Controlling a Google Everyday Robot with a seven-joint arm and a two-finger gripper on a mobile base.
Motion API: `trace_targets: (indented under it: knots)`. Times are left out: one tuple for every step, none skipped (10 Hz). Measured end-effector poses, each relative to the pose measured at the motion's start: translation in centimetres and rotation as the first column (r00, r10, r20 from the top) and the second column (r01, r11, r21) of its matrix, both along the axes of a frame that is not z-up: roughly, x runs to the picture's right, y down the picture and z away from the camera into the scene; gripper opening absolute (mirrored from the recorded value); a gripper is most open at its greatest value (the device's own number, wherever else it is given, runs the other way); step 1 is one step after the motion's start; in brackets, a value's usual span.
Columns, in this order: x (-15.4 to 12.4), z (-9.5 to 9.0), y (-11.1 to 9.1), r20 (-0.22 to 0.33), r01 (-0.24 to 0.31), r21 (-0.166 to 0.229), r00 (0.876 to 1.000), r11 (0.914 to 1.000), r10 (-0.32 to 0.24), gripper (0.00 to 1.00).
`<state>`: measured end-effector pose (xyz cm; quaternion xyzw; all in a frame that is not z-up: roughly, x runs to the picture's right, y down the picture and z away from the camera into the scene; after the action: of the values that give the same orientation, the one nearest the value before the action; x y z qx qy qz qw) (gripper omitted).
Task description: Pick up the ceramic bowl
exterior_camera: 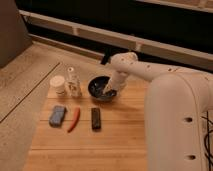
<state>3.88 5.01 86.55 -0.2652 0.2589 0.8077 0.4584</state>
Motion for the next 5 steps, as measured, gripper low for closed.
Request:
trace_targets:
  knots:
    - [-0.12,0.17,0.16,0.004,0.013,-0.002,1.0,0.9999,-0.013,0.44]
    - [0.02,0.24,0.25,0.004,0.022,-0.002,1.0,0.9998,-0.022,0.33]
    - [0.15,0.28,0.26,0.003,0.024,-0.001,1.0,0.9997,-0.024,0.27]
    - [0.39,0.29,0.12,0.0,0.023,0.007,1.0,0.9997,-0.023,0.13]
    - [0.61,0.2,0.05,-0.002,0.022,0.011,1.0,0.9997,-0.022,0.05]
